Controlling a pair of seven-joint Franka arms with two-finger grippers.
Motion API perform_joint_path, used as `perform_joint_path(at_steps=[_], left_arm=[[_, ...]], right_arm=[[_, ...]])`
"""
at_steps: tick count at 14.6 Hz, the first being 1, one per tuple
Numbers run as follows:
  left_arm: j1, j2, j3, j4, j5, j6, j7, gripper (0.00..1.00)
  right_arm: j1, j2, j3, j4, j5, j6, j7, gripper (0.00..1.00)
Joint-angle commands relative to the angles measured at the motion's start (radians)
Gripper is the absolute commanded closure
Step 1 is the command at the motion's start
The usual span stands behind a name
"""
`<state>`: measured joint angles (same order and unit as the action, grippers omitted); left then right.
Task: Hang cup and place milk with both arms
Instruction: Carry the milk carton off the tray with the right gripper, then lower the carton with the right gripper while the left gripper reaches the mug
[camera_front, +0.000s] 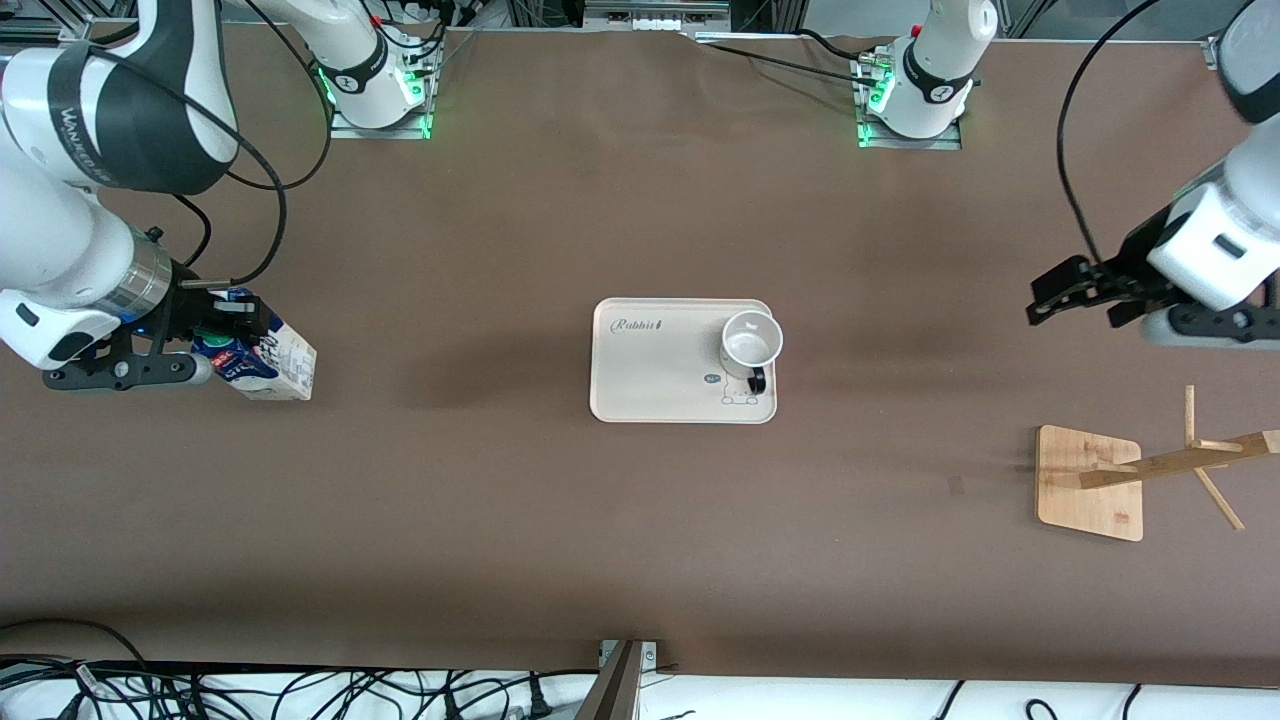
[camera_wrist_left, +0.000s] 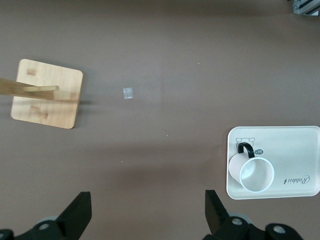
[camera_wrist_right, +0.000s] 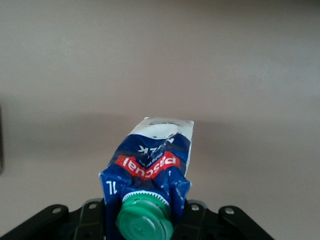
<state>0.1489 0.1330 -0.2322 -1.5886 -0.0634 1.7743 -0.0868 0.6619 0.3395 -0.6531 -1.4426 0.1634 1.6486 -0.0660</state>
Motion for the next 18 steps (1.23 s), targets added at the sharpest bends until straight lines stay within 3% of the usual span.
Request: perform_joint_path(at_steps=[1,3,6,9,13,18], left_arm=[[-0.028,0.057,0.001,-0.016,-0.015,0.046,0.013,0.0],[-0.058,0.077,-0.001,-0.014,-0.015,0.042,0.01,0.0],[-0.097,0.109,-0.064,-0.016,-0.015,0.051,-0.027,0.0],[-0.173,0.148,-0.085,-0.022,-0.015,0.103,-0.19,0.0],[-0.248,0.191,-0.102,-0.088,-0.015,0.238,-0.362,0.0],[-0.321,0.243,-0.105,-0.168,-0.009,0.418,-0.439,0.0]], right_arm=[[-0.054,0.028,0.003,-0.005,0.108,-0.012,-0.023,0.58],[-0.053,0.05,0.004,-0.03,0.114,0.013,-0.026,0.58],[-0.051,0.068,0.006,-0.097,0.113,0.079,-0.026,0.58],[-0.048,0.084,0.009,-0.156,0.113,0.149,-0.026,0.58],[-0.016,0.084,0.021,-0.274,0.114,0.318,-0.026,0.58],[-0.013,0.078,0.041,-0.291,0.126,0.355,-0.058,0.58]])
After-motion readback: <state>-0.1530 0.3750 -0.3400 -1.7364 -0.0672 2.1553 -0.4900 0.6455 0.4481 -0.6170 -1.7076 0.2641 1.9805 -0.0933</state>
